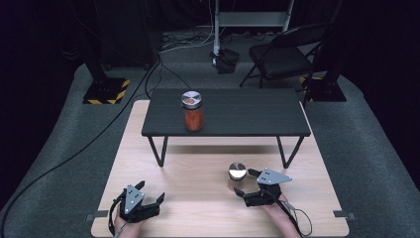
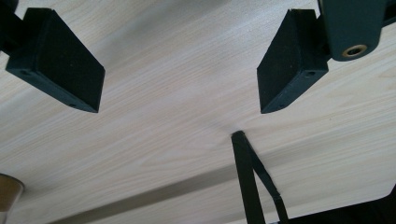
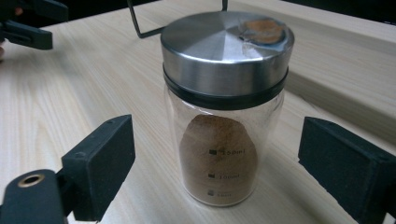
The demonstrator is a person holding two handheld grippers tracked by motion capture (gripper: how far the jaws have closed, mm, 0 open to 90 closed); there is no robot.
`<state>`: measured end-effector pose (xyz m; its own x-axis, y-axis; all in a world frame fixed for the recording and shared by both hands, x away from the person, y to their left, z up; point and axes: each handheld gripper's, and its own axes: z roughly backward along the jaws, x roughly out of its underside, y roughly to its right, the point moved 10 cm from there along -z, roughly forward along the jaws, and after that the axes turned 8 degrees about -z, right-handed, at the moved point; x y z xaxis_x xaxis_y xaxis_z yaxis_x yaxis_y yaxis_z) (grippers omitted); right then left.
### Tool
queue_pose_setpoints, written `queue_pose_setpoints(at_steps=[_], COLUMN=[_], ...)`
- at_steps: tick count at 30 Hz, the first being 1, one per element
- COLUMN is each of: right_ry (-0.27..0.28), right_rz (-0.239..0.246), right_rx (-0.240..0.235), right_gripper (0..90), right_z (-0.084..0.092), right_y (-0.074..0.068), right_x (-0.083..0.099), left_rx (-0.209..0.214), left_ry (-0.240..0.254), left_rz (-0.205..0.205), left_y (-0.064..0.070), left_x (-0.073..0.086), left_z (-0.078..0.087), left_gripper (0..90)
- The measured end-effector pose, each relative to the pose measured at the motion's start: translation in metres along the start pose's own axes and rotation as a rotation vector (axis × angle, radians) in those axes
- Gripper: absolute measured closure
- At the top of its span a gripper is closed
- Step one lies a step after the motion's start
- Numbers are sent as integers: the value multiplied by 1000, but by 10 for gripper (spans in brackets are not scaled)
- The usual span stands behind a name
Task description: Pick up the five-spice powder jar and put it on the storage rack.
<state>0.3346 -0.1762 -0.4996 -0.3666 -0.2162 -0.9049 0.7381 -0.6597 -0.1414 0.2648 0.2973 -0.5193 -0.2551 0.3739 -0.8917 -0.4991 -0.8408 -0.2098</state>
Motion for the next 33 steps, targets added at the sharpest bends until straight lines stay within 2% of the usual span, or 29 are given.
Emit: queue_pose_setpoints(at_steps=[5,13,21,25,33], right_ry=[-5,7,1,-20,-33], right_rz=[-4,-54,-53,-48,-31], right_rx=[7,0,6,7,32], right_gripper=[127,168,215,244,287], right_z=[-7,-16,-23,-28,-31], right_y=[0,2,2,1,-2], right_x=[-1,-2,-3,-4,-6], left_rx=[2,4,6,6,6], left_ry=[-2,-3,-4,-4,-2], left_rz=[3,2,5,5,6], left_y=[0,-1,-1,-1,-1], left_x=[0,0,0,0,0], left_z=[0,0,-1,-1,-1], left_gripper=[148,148,148,148,148])
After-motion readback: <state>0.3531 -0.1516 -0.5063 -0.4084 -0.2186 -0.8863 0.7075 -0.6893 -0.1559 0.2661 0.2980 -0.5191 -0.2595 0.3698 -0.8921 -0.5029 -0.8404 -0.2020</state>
